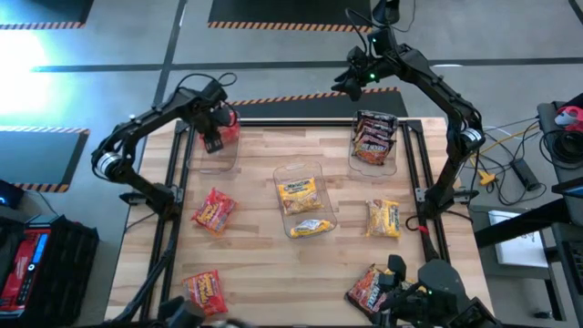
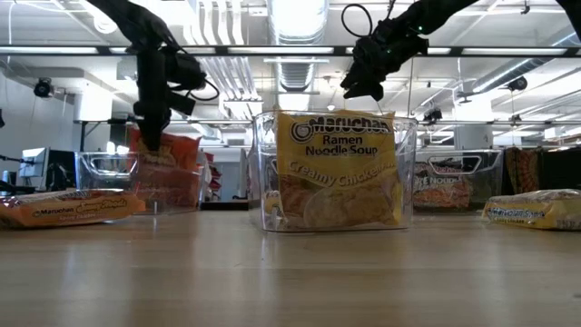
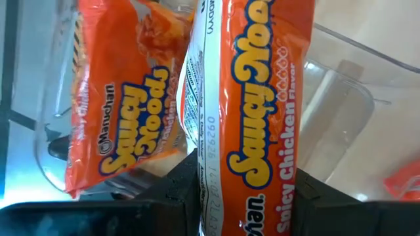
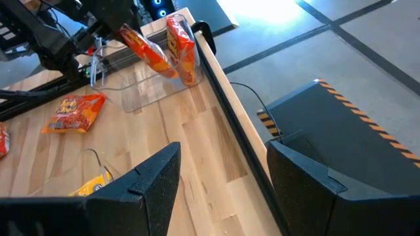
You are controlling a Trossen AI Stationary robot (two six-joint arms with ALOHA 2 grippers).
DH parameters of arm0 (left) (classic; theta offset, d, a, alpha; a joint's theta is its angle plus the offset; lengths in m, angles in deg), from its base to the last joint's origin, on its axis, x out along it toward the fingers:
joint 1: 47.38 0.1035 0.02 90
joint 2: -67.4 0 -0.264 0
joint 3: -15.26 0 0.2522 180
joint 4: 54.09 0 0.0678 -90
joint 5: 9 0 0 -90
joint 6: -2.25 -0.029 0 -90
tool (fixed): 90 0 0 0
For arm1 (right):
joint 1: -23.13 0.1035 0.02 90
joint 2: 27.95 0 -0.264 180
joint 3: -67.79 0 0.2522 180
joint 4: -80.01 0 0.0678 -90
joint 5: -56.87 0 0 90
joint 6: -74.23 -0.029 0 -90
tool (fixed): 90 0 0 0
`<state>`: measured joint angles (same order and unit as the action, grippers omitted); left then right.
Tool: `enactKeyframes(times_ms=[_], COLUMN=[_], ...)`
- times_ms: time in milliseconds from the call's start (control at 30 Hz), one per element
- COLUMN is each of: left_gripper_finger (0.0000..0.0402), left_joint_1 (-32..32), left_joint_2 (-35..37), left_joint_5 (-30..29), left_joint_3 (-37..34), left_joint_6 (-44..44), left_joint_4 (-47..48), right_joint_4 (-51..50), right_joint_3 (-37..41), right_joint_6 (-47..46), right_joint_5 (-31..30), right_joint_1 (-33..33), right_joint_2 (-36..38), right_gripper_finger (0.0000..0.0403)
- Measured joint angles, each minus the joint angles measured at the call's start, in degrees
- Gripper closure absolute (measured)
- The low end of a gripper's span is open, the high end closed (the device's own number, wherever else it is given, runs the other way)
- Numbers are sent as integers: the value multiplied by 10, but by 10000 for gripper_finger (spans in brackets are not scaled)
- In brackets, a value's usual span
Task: Sort Maruchan noodles
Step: Put the top right orange noodle pack into the top left transparent bin
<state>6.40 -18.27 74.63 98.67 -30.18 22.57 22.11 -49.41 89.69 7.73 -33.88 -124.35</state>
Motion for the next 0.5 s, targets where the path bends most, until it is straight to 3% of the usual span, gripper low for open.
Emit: enactKeyframes(times_ms=[500], left_gripper_finger=[295], left_joint_1=[17], left_joint_2=[0], left_joint_5=[11], left_joint_3=[-82], left_joint_6=[-37], left_joint_4=[-79], right_joint_4=[0], right_joint_3=[0], right_joint_6=[0], right_joint_5=[0], right_joint_1=[0], right_joint_2=[0], right_gripper_finger=[188])
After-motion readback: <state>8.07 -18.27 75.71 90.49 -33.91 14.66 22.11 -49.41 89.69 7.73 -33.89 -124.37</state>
